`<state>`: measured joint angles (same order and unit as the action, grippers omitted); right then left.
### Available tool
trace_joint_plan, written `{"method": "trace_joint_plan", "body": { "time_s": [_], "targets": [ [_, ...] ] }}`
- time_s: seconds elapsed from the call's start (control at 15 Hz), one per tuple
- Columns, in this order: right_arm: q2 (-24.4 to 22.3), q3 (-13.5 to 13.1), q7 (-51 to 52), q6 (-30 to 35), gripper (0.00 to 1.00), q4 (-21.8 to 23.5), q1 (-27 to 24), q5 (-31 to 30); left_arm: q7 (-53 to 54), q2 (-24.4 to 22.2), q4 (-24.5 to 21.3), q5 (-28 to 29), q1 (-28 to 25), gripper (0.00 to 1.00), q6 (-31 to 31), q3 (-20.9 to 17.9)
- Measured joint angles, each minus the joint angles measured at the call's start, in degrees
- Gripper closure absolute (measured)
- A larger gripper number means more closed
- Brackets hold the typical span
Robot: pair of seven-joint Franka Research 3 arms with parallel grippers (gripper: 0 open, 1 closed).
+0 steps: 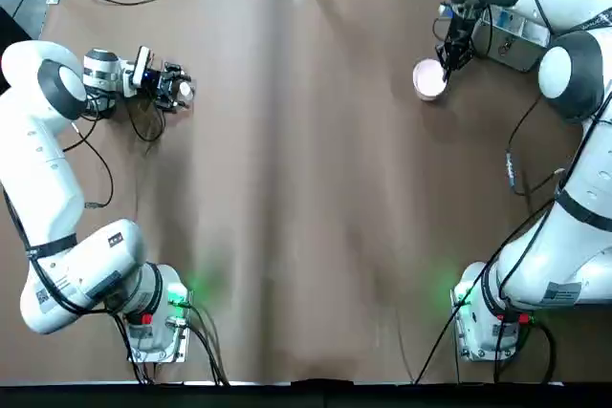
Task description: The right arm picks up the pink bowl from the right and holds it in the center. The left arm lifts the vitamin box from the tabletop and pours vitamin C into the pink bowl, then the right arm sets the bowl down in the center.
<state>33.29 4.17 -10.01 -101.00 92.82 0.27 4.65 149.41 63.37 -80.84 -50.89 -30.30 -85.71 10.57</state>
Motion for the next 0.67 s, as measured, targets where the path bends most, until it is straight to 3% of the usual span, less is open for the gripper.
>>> {"method": "trace_joint_plan", "body": {
  "time_s": [0.27,0.33,0.53,0.67],
  "targets": [
    [-0.41,0.36,-10.30,8.14,0.98,-7.34,4.50,4.08,-0.01,0.07,0.00,0.00,0.25,0.27,-0.28,0.00],
    [-0.48,0.43,-14.09,8.67,0.98,-8.49,6.24,5.18,-0.02,0.18,-0.01,0.00,0.33,0.36,-0.31,0.00],
    [-0.49,0.52,-24.63,8.81,0.98,-10.86,11.24,7.67,-0.16,0.52,0.00,0.00,0.42,0.47,-0.40,0.00],
    [-0.49,0.50,-31.61,8.81,0.98,-12.02,13.66,9.85,-0.35,0.61,0.00,0.00,0.42,0.48,-0.46,0.00]
  ]
}}
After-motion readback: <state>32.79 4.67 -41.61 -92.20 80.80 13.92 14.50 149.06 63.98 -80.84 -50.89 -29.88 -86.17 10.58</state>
